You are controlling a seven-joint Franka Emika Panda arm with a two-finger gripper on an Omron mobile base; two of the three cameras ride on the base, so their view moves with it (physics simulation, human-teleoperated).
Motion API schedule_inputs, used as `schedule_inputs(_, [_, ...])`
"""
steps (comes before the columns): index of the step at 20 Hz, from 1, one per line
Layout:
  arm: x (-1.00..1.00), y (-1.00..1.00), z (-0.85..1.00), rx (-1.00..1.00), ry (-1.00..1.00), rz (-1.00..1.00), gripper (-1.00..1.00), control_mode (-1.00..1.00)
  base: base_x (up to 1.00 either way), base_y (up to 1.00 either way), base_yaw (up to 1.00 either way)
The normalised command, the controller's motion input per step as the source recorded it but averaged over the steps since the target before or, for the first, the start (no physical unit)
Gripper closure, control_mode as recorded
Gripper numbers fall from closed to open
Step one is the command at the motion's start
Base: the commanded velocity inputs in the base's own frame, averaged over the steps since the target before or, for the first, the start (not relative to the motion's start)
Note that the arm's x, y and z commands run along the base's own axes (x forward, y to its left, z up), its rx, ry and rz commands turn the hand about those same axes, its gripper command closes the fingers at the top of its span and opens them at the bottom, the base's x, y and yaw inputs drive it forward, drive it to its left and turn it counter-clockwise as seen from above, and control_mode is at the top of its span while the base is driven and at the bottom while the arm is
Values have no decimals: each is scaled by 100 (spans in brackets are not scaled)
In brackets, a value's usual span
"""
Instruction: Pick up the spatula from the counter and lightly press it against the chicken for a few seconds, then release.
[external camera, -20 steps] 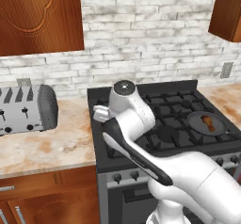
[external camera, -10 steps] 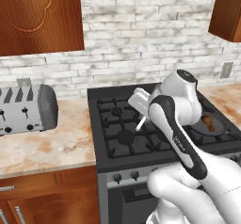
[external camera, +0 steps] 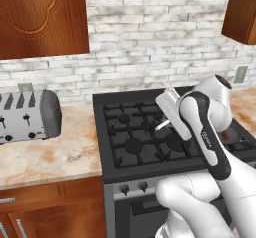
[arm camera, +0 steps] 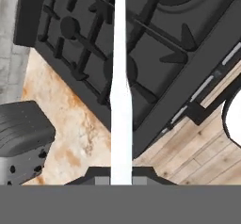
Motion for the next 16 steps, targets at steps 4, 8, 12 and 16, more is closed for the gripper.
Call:
schedule_inputs(4, [29, -31, -1, 8, 18, -24, 100, -100, 0, 0, 0])
schedule_inputs(8, [33, -35, 0, 9, 22, -25, 100, -100, 0, 0, 0])
schedule_inputs(12, [33, -46, 0, 15, 20, -13, 100, -100, 0, 0, 0])
schedule_inputs(16, [31, -53, 0, 13, 18, -8, 100, -100, 0, 0, 0])
